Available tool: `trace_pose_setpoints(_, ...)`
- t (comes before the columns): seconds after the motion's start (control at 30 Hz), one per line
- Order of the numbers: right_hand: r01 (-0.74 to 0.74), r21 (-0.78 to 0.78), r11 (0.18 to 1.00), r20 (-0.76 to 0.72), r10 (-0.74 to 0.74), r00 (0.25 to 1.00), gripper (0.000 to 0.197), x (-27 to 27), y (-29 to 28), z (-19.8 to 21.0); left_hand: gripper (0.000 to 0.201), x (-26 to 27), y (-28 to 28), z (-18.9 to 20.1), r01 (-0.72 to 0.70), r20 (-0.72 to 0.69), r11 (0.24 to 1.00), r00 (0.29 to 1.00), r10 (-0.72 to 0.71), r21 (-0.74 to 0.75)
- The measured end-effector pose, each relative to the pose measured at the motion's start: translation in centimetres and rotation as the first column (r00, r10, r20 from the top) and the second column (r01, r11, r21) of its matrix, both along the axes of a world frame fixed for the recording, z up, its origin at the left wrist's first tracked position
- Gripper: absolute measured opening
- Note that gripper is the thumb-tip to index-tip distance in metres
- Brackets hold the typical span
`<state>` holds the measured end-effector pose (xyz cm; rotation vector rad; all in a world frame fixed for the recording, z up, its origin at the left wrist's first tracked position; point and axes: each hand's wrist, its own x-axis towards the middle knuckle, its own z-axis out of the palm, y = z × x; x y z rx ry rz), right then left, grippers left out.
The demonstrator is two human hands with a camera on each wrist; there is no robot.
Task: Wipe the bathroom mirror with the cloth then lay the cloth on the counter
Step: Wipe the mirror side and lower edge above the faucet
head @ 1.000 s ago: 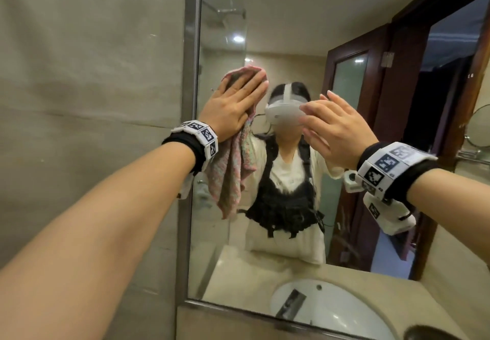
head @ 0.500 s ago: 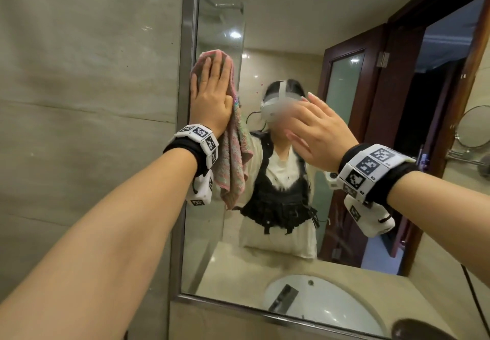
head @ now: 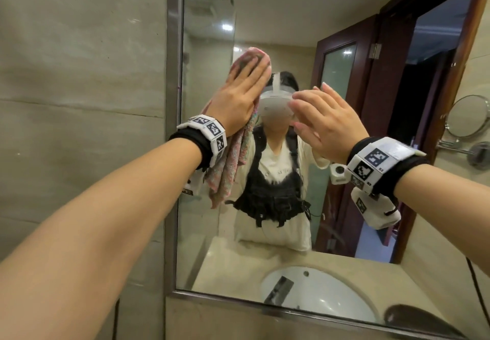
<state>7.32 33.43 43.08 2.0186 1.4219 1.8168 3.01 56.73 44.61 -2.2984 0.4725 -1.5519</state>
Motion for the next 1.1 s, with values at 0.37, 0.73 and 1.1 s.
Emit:
trace_pose_setpoints(0.37, 0.003, -0.076, 0.997, -0.029, -0.005, 1.0, 0.036, -0.3, -0.7, -5.3, 0.043, -0.2, 0.6, -16.4, 0.131, -0.135, 0.917, 0.987, -0.085, 0.377)
trace_pose_setpoints(0.73, -0.022, -0.137, 0.99, -0.043, 0.017, 0.999, 0.04, -0.5, 1.7, -5.5, 0.05, -0.5, 2.4, -7.6, 0.047, 0.11, 0.996, 0.993, -0.039, -0.073)
trace_pose_setpoints(1.1, -0.087, -0.102, 0.991, -0.117, 0.075, 0.99, 0.04, -0.3, 3.5, -7.7, 0.048, -0.7, 3.7, -13.7, 0.051, 0.138, 0.999, 0.989, -0.052, 0.013)
